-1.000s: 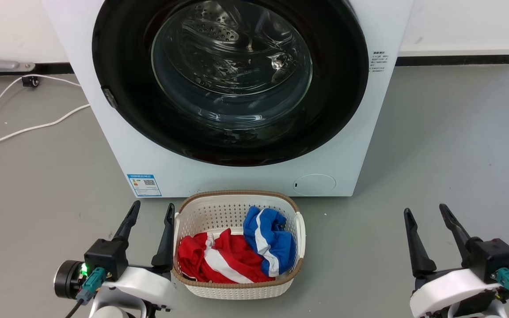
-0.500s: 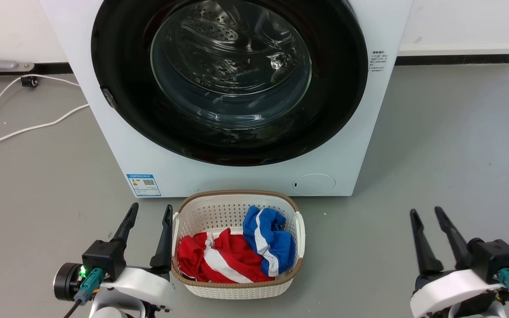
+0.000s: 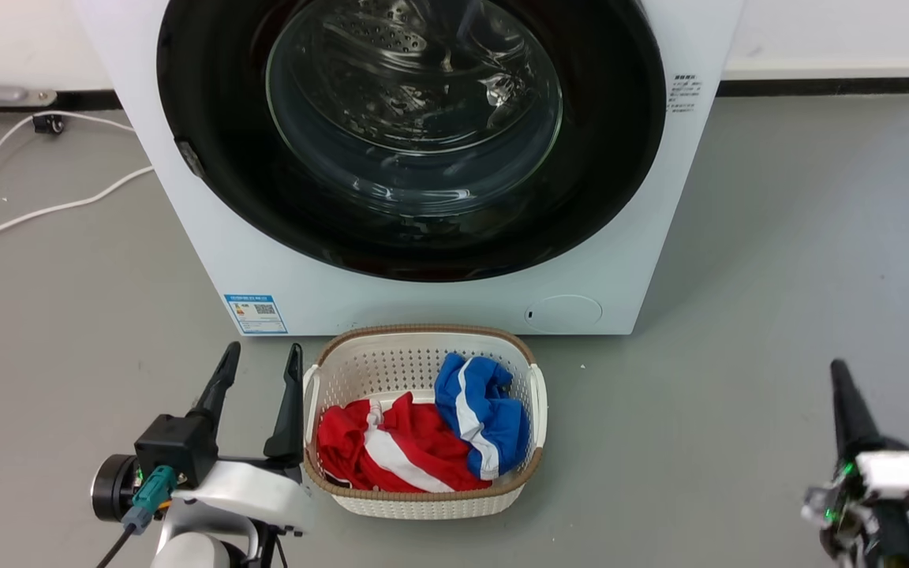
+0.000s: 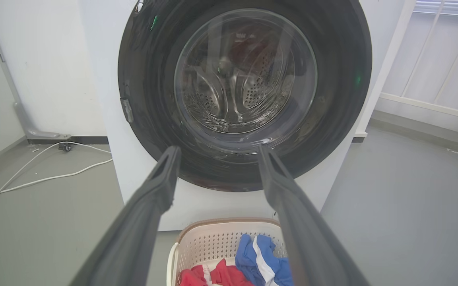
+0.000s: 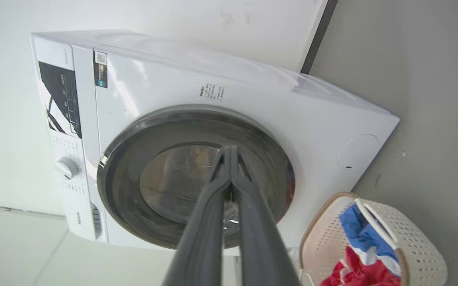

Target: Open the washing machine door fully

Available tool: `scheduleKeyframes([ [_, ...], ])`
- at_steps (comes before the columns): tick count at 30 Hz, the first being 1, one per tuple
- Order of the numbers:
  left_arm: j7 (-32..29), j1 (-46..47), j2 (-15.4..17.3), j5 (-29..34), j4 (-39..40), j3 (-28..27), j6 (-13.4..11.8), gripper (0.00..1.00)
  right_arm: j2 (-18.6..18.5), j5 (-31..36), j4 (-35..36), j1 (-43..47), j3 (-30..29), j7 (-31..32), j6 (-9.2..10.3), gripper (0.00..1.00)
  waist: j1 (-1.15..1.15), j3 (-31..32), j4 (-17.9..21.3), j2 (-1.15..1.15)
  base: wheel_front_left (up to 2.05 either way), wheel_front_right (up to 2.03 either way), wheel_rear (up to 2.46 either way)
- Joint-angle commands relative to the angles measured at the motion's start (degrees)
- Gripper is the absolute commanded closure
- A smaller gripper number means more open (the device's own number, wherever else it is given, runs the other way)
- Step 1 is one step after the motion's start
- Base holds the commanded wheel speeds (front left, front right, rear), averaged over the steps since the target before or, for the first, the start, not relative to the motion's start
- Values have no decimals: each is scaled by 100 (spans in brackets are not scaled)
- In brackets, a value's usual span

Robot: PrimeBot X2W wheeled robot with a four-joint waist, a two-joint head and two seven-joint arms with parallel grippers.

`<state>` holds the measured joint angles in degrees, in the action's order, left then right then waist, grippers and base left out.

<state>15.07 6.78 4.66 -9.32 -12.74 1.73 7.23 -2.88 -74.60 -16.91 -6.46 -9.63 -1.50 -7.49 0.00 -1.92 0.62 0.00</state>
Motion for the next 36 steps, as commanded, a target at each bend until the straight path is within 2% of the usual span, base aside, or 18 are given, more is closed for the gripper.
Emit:
scheduleKeyframes([
  [1, 14, 89, -27, 2, 34, -5, 7, 0, -3, -129, 1, -154, -40, 43, 0, 100, 0, -60, 5, 0, 0, 0, 0],
  [6, 14, 223, -56, 51, 152, -48, 11, 0, -69, -1636, -137, -957, -609, 590, 0, 100, 0, -356, 20, 0, 0, 0, 0],
  [10, 14, 377, -67, 71, 261, -35, 11, 0, -411, -2252, -375, -1728, -825, 1002, 0, 100, 0, -676, -8, 0, 0, 0, 0],
  [13, 14, 534, -57, 124, 319, 32, 18, 0, -821, -2520, -692, -2309, -760, 1403, 0, 100, 0, -917, -61, 0, 0, 0, 0],
  [18, 14, 785, -74, 160, 453, 165, 23, 0, -1654, -2497, -1263, -3261, -225, 2179, 0, 100, 0, -1304, -205, 0, 0, 0, 0],
  [24, 14, 977, -104, 125, 637, 264, 25, 0, -2327, -2332, -1844, -4343, 576, 2935, 1, 100, 0, -1715, -327, 0, 0, 0, 0],
  [30, 14, 1193, -129, 131, 854, 315, 28, 0, -2609, -2043, -2355, -5517, 1243, 3373, 0, 100, 0, -2162, -472, 0, 0, 0, 0],
  [36, 14, 1386, -151, 155, 1033, 330, 29, 0, -2522, -1681, -2942, -6591, 1753, 3536, 0, 100, 0, -2525, -579, 0, 0, 0, 0],
])
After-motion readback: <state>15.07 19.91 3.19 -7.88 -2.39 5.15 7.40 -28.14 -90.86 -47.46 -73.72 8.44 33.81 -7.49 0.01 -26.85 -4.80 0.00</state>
